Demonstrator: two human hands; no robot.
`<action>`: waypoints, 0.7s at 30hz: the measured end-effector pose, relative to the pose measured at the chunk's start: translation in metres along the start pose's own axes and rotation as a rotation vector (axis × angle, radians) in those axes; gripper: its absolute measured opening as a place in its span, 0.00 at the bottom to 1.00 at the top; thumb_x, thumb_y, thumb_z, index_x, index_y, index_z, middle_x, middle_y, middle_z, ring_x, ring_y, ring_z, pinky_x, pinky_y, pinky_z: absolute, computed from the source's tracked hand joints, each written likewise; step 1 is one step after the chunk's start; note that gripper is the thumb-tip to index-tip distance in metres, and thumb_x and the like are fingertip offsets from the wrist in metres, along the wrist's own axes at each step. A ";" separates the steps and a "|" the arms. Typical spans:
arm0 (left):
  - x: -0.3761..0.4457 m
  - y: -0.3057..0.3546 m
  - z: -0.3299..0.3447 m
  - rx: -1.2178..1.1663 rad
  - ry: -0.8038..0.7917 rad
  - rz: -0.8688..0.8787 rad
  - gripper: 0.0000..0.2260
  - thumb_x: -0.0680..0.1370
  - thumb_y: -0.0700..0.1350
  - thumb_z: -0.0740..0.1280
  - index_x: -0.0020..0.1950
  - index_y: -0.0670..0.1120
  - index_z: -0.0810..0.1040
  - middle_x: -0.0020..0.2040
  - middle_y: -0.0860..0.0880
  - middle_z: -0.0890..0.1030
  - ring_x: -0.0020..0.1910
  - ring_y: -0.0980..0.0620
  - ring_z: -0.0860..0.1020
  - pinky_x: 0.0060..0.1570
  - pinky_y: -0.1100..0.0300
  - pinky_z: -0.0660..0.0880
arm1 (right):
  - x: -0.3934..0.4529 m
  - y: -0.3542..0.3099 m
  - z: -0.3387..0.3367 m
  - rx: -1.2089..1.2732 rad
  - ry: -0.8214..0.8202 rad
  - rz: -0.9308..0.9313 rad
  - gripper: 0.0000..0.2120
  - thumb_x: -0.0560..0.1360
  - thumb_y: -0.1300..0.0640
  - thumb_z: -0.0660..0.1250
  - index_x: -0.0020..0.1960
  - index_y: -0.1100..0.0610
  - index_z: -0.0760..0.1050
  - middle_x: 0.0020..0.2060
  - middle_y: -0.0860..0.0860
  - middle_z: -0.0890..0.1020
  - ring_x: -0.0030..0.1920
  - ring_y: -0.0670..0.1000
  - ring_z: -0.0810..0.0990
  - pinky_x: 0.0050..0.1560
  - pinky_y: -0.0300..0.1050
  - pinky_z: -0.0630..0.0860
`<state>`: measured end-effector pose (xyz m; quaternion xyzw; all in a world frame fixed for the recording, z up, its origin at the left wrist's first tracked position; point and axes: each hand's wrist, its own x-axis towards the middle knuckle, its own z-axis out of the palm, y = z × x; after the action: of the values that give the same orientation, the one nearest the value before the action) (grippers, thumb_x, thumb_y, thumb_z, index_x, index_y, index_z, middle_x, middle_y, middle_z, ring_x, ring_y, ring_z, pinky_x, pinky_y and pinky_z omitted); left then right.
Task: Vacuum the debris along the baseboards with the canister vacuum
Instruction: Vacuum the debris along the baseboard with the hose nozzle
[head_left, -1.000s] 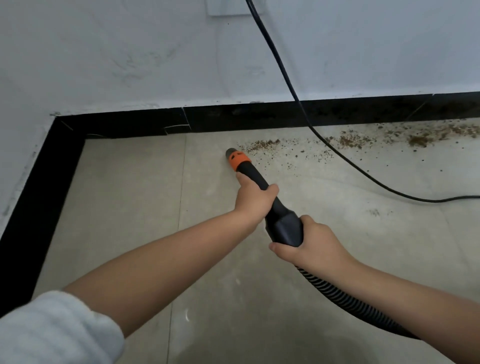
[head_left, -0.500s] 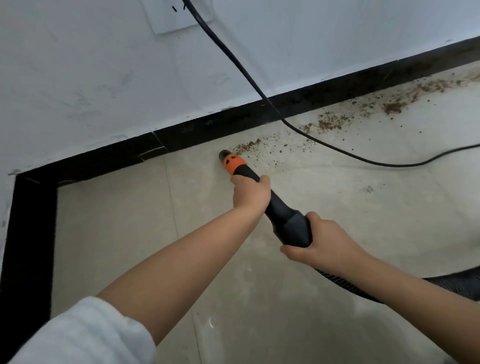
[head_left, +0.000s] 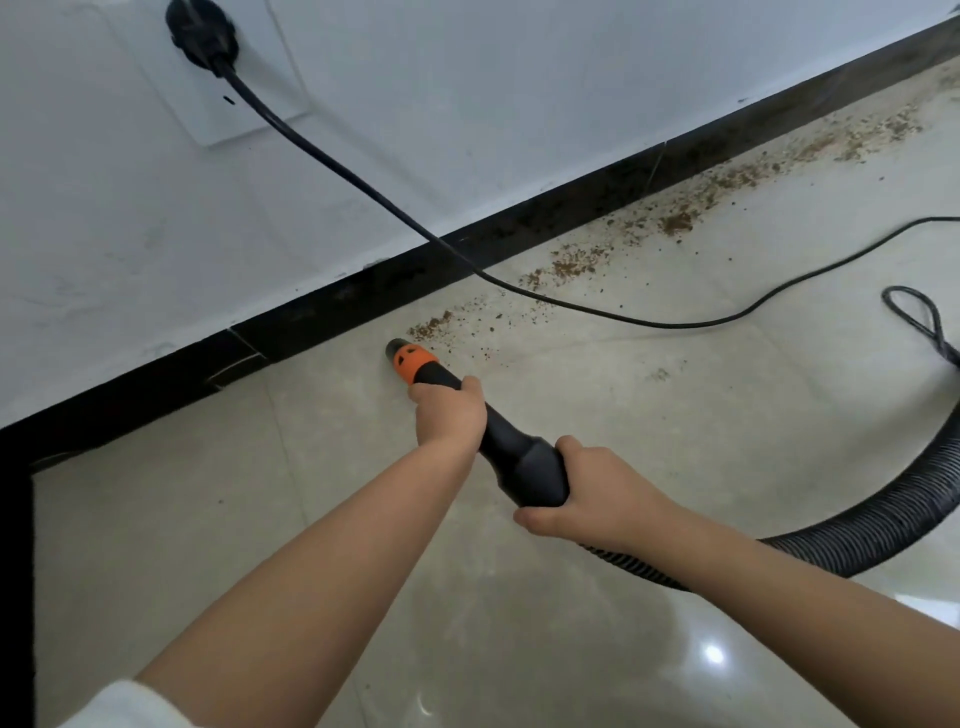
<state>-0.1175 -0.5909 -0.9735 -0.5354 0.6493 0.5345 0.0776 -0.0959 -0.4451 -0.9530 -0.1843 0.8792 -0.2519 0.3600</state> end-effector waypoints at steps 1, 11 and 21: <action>-0.001 -0.002 0.001 0.007 0.006 0.012 0.25 0.79 0.46 0.60 0.71 0.40 0.54 0.61 0.38 0.73 0.56 0.38 0.75 0.57 0.45 0.75 | 0.000 0.002 0.001 0.006 -0.005 -0.005 0.22 0.67 0.44 0.72 0.48 0.55 0.64 0.41 0.48 0.75 0.38 0.48 0.74 0.33 0.39 0.69; -0.011 0.002 0.004 0.122 0.019 0.005 0.20 0.79 0.47 0.61 0.67 0.40 0.65 0.53 0.41 0.73 0.46 0.42 0.73 0.48 0.49 0.78 | -0.002 0.009 -0.004 0.035 -0.066 -0.014 0.23 0.67 0.45 0.73 0.49 0.55 0.64 0.38 0.45 0.71 0.38 0.46 0.73 0.32 0.36 0.68; -0.033 -0.012 0.011 -0.003 0.093 -0.016 0.24 0.80 0.49 0.57 0.73 0.40 0.58 0.58 0.39 0.74 0.55 0.39 0.75 0.56 0.45 0.75 | -0.022 0.006 -0.028 -0.120 -0.180 -0.137 0.19 0.69 0.46 0.72 0.36 0.51 0.62 0.34 0.46 0.72 0.32 0.43 0.71 0.28 0.35 0.65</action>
<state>-0.0995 -0.5603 -0.9636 -0.5650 0.6471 0.5094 0.0508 -0.1023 -0.4201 -0.9277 -0.2871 0.8421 -0.2056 0.4077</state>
